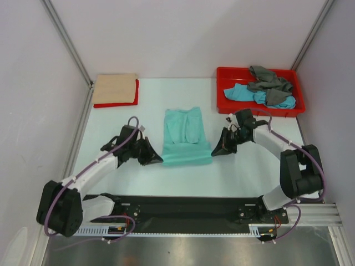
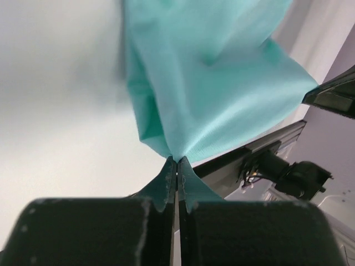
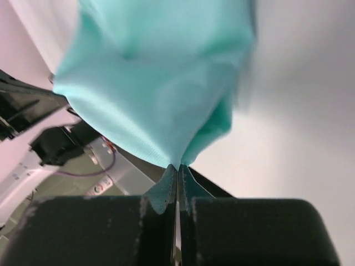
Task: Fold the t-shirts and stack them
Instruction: Fold the tshirt
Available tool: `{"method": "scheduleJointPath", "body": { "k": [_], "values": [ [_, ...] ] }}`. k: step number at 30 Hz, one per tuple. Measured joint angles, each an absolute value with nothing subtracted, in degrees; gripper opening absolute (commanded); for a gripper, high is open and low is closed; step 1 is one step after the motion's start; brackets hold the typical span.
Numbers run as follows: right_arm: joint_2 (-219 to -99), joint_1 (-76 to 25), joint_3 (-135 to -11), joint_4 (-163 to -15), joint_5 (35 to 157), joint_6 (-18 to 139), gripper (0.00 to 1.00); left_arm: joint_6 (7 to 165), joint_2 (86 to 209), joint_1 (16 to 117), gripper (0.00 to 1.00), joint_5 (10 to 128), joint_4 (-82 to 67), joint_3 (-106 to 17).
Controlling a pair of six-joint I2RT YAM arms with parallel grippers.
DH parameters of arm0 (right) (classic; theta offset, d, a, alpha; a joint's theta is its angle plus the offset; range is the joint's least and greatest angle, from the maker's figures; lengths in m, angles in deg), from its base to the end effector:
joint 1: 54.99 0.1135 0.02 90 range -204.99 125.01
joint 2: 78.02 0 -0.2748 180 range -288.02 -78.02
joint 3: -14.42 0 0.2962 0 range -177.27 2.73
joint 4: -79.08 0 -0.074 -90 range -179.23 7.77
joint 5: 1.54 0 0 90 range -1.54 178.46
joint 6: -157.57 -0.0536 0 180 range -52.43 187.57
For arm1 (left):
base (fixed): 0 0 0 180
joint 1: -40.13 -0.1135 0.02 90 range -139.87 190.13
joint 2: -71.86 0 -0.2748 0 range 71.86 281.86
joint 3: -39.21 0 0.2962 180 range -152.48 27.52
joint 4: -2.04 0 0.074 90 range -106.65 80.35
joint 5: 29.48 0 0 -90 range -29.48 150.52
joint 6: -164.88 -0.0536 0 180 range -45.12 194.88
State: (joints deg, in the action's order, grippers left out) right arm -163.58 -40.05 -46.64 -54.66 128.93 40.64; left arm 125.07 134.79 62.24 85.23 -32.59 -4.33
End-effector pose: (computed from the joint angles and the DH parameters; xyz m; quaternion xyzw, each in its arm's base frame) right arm 0.2868 0.1125 0.1563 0.0391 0.9261 0.3745 0.0246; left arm 0.2199 -0.1135 0.1606 -0.1613 0.9174 -0.3423 0.1236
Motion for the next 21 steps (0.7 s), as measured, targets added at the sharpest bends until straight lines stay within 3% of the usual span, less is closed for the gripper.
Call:
{"method": "scheduleJointPath", "body": {
  "k": [13,21],
  "values": [
    [-190.4,-43.2,-85.4,-50.3,129.3,41.7,0.0,115.7,167.2,53.5,0.01,85.3,-36.0,-41.6],
    [-203.0,-44.1,-100.7,-47.8,130.6,40.5,0.0,113.8,180.0,51.7,0.0,88.4,-36.7,-54.1]
  ]
}}
